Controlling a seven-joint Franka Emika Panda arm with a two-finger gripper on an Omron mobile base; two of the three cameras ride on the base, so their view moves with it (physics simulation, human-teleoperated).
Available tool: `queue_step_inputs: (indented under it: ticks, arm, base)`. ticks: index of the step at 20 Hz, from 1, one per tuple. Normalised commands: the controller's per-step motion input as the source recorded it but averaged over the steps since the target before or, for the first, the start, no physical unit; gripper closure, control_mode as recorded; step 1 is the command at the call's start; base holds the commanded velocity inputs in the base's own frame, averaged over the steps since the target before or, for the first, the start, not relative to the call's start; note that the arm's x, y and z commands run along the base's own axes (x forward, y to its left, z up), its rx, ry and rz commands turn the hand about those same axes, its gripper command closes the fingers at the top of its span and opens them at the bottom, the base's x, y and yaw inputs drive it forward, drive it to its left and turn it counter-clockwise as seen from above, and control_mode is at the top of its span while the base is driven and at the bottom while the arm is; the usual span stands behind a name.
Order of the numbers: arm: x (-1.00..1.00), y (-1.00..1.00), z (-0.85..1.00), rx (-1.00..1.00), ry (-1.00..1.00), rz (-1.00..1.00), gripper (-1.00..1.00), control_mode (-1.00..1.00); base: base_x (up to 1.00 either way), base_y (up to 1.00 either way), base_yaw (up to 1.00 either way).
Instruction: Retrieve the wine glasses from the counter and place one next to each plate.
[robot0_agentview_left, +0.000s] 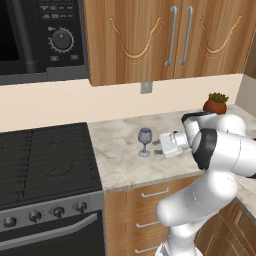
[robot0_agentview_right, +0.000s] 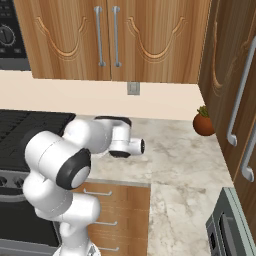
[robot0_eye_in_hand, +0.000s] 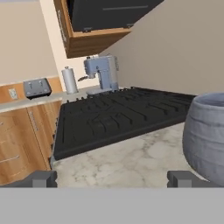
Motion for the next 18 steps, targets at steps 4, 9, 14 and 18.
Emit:
queue_step_inputs:
  ticks: [4,9,14,18]
  arm:
    - [0.00,-0.19,-0.03,0.00,0.00,-0.04,-1.00,-1.00]
    - [0.07,-0.02,-0.11,0.00,0.00,-0.06,-1.00,-1.00]
    - [0.11,0.00,-0.06,0.00,0.00,-0.11,-1.00,-1.00]
    - [0.23,0.00,-0.06,0.00,0.00,-0.13,-1.00,-1.00]
  base:
    - [0.00,0.00,0.00]
    - [0.00,0.00,0.00]
    - [0.00,0.00,0.00]
    - [0.00,0.00,0.00]
